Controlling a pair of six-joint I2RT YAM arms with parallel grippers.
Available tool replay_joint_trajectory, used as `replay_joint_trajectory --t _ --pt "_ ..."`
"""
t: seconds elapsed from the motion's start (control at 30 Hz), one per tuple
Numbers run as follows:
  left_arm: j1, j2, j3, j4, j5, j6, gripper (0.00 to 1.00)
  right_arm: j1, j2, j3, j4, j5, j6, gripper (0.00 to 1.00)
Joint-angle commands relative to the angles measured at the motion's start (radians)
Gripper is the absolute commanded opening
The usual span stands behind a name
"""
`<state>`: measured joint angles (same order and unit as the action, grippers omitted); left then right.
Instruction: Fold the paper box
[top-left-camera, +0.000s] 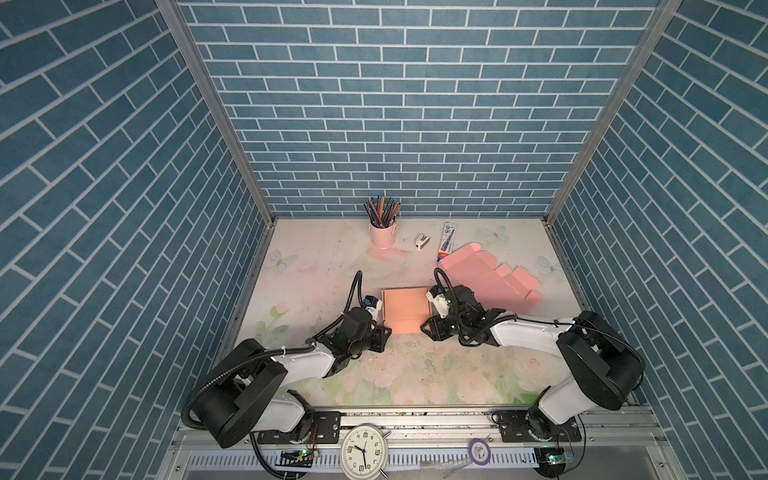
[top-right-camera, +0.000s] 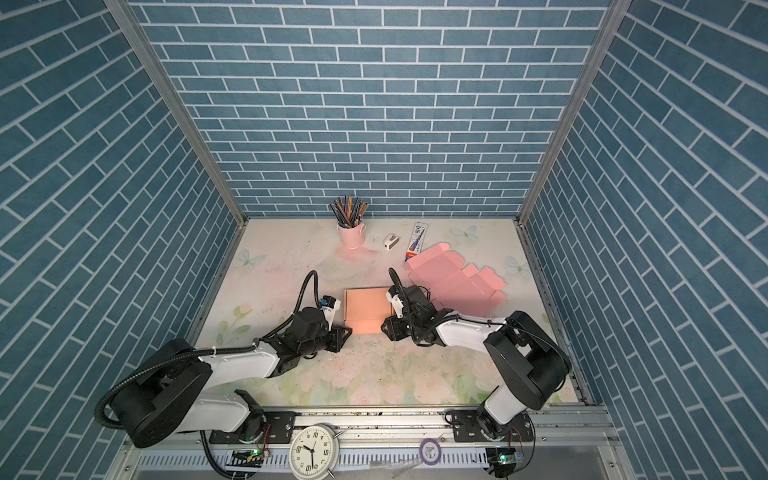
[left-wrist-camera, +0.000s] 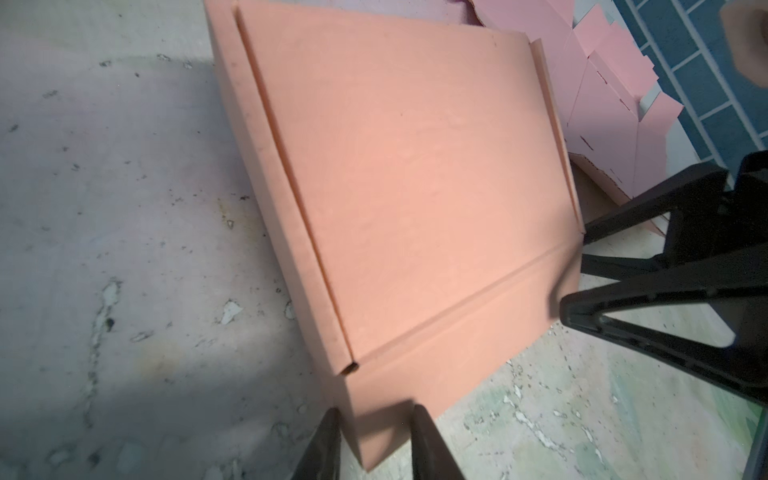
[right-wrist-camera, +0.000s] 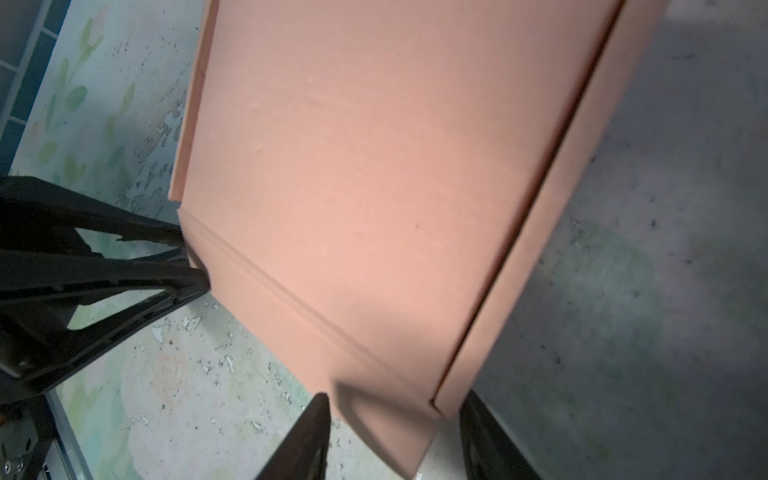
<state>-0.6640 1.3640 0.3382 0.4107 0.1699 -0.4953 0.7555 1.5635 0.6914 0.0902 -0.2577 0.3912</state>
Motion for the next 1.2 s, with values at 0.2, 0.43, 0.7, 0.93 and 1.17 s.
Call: replay_joint_trajectory --t 0.2,0.43,0.7,0.93,1.17 --pt "0.018 0.001 0.028 0.017 0.002 0.020 0.30 -0.032 -0.062 0.011 -0.059 0.024 -0.052 0.59" --pt "0.021 0.010 0.041 0.025 0.006 0.017 0.30 -0.052 -0.076 0.084 -0.118 0.079 -0.077 0.61" --pt "0.021 0.040 0.061 0.035 0.011 0.017 0.29 -0.094 0.055 0.286 -0.131 0.104 -0.131 0.61" --pt "0.021 0.062 0.076 0.044 0.014 0.021 0.30 -0.107 0.252 0.454 -0.188 0.148 -0.197 0.61" --pt "0.027 0.091 0.082 0.065 0.016 0.020 0.30 -0.108 0.357 0.521 -0.229 0.175 -0.244 0.60"
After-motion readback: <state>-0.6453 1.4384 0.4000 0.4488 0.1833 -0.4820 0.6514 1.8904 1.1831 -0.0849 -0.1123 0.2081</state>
